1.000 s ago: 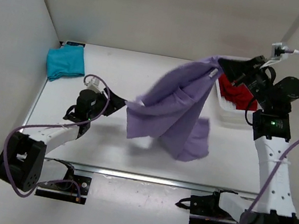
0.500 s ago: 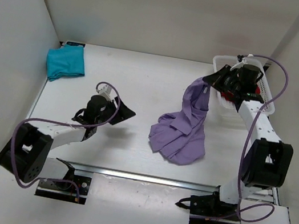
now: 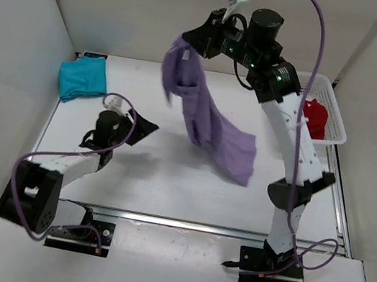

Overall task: Fold and stack the t-shirts
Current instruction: Move the tshirt to the center of the board, then flatten out the tshirt

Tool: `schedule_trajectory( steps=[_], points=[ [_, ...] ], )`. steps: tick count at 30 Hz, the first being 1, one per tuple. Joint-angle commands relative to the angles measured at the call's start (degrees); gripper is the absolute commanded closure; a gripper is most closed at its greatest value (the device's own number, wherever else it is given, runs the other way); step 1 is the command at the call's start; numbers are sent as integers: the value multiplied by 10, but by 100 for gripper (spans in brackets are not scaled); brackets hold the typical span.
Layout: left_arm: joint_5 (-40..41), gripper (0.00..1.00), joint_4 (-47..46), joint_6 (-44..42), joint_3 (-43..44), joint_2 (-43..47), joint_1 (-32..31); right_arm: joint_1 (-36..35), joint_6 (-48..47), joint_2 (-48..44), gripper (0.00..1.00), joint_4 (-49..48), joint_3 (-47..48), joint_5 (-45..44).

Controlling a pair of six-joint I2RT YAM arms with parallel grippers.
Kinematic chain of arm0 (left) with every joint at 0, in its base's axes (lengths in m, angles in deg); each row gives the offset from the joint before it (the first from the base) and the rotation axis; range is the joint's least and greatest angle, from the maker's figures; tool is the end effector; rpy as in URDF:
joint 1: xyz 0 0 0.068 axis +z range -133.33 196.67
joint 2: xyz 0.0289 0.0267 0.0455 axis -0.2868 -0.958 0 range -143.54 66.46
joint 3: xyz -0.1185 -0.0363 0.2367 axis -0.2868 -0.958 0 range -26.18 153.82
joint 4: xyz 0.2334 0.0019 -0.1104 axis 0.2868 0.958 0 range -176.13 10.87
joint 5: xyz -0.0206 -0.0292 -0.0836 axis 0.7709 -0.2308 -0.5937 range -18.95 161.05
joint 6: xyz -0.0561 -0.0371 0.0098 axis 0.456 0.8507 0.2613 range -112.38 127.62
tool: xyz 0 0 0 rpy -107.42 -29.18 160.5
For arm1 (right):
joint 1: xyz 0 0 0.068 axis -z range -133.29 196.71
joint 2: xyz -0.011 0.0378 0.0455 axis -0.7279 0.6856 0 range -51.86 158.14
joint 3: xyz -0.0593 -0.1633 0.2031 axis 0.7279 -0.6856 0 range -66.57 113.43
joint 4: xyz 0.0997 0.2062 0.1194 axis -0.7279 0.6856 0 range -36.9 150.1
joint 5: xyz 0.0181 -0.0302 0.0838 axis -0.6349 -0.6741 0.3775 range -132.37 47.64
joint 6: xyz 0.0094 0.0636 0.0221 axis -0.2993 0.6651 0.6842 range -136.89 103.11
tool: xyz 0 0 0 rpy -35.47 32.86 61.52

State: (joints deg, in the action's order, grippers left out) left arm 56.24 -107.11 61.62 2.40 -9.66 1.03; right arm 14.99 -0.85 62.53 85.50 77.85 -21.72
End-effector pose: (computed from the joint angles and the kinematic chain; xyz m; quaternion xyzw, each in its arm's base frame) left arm 0.2647 -0.0886 0.1697 -0.2132 0.8190 -0.3876 0.3654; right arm 0.3562 0.2429 0.5165 -0.2198 0.6863 0.3940 0.5705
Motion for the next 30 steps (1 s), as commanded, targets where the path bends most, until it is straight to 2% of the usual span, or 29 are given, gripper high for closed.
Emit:
schedule_trajectory(
  steps=[1, 2, 3, 4, 5, 7, 10, 11, 15, 18, 21, 22, 24, 25, 27, 28, 30],
  points=[
    [-15, 31, 5, 13, -5, 90, 60, -4, -44, -137, 100, 4, 4, 25],
    [-15, 30, 14, 12, -8, 112, 84, 10, -36, -202, 100, -43, -107, 46],
    [-21, 31, 22, 20, -6, 124, 108, 11, -39, -235, 99, -98, -163, 46],
    [-20, 30, 25, 18, -4, 144, 136, 26, -30, -291, 100, -149, -270, 48],
    [-25, 30, 30, 18, -2, 155, 150, 60, -8, -314, 100, -166, -353, 56],
    [-30, 30, 62, 3, 16, 183, 191, 137, 42, -382, 100, -237, -468, 154],
    [-22, 29, 102, -20, 38, 194, 204, 242, 104, -448, 100, -339, -719, 267],
    [-25, 29, 96, -17, 32, 195, 201, 274, 119, -467, 100, -360, -757, 292],
    [-19, 30, 77, -20, 5, 184, 192, 379, 158, -486, 100, -407, -962, 299],
    [15, 30, 81, -42, -6, 155, 112, 419, 178, -437, 100, -414, -1007, 255],
    [43, 30, 66, -54, -13, 113, 53, 421, 216, -379, 100, -450, -1019, 233],
    [51, 30, 66, -57, -16, 104, 42, 411, 212, -373, 100, -450, -998, 223],
    [56, 30, 57, -56, 6, 67, 12, 383, 187, -342, 98, -389, -954, 161],
    [59, 30, 54, -62, 12, 57, 7, 364, 176, -336, 94, -378, -926, 144],
    [88, 31, 67, -76, 45, 34, -17, 338, 154, -332, 80, -325, -884, 52],
    [112, 30, 71, -84, 51, 30, -21, 322, 145, -336, 66, -301, -873, 25],
    [144, 32, 74, -95, 67, 15, -25, 294, 143, -355, 55, -271, -880, -65]
  ],
)
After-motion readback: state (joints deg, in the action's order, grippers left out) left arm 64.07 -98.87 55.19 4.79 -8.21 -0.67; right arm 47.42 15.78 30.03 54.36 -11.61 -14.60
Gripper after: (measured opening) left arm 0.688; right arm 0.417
